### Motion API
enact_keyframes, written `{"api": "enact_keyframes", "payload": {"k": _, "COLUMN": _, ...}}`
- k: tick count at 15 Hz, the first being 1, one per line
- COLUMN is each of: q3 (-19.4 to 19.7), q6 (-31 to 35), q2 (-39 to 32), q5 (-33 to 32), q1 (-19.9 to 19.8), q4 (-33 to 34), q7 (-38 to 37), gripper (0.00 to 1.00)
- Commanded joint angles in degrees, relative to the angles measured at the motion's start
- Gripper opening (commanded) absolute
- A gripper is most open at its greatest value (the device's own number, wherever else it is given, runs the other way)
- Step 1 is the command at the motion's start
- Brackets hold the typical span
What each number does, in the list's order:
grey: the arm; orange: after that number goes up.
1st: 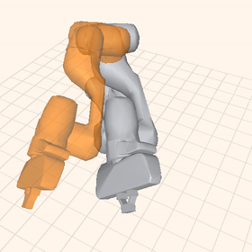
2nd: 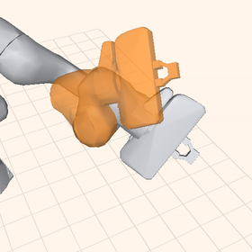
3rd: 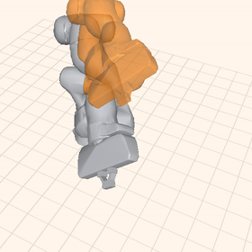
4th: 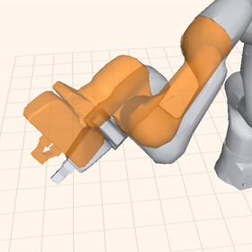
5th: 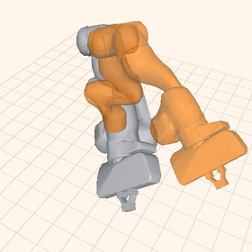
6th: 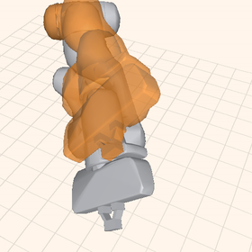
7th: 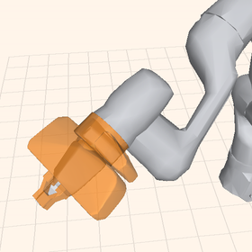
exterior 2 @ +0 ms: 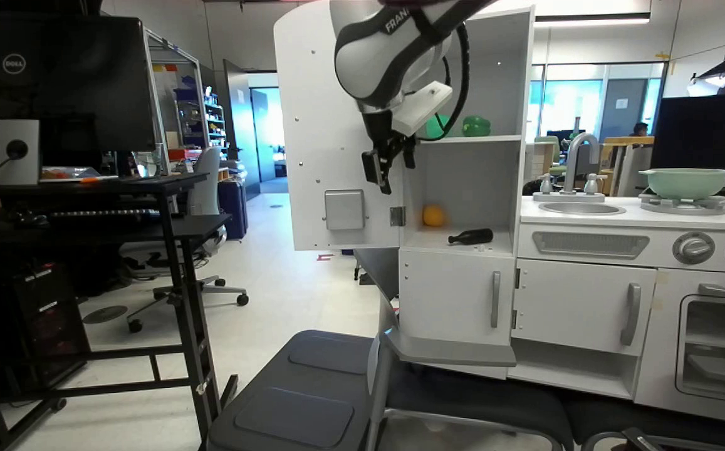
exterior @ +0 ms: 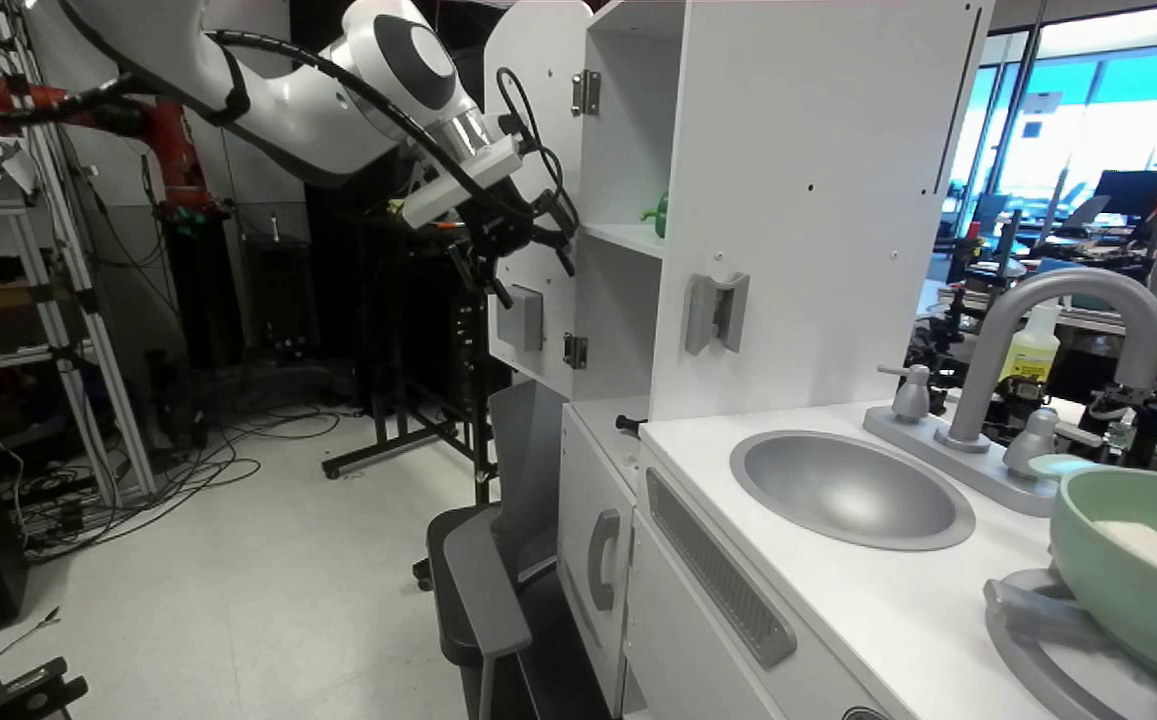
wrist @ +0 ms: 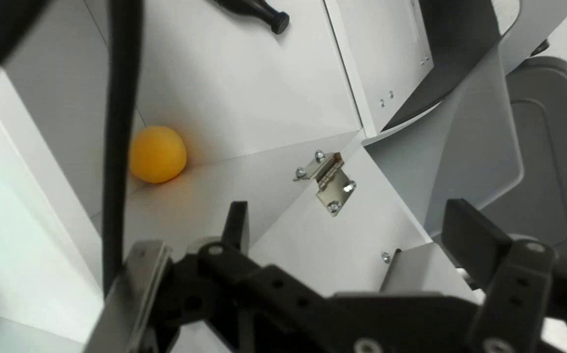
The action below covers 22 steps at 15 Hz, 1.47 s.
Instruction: Open the cabinet, then put the bottle and the orange object in the bottom compartment of the cabinet
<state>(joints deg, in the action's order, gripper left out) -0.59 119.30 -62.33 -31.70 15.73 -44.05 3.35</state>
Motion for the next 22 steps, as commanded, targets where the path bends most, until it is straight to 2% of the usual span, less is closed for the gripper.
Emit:
{"api": "enact_keyframes", "payload": {"k": 1, "q3": -3.1, "q6": -0.9, "q2": 10.0, "q5": 0.9, "q1": -1.3, "q4": -14.0, "q7": 4.4, "gripper": 1.0}}
{"api": "enact_keyframes", "payload": {"k": 7, "q3": -3.2, "q6": 3.5, "q2": 20.0, "q5": -0.8, "q1": -0.8, "q4": -30.3, "q7": -1.6, "gripper": 1.0}}
{"api": "enact_keyframes", "payload": {"k": 9, "q3": -3.1, "q6": 6.8, "q2": 23.4, "q5": -0.9, "q1": -0.9, "q4": -35.8, "q7": -5.3, "gripper": 1.0}}
{"api": "enact_keyframes", "payload": {"k": 10, "q3": -1.1, "q6": 8.6, "q2": 25.1, "q5": 0.5, "q1": 0.5, "q4": -38.6, "q7": -5.8, "gripper": 1.0}}
{"api": "enact_keyframes", "payload": {"k": 16, "q3": -1.3, "q6": 15.5, "q2": 36.7, "q5": -0.4, "q1": 0.6, "q4": -56.1, "q7": -10.5, "gripper": 1.0}}
{"api": "enact_keyframes", "payload": {"k": 22, "q3": -3.6, "q6": 19.0, "q2": 52.4, "q5": 5.1, "q1": -1.7, "q4": -74.6, "q7": -13.8, "gripper": 1.0}}
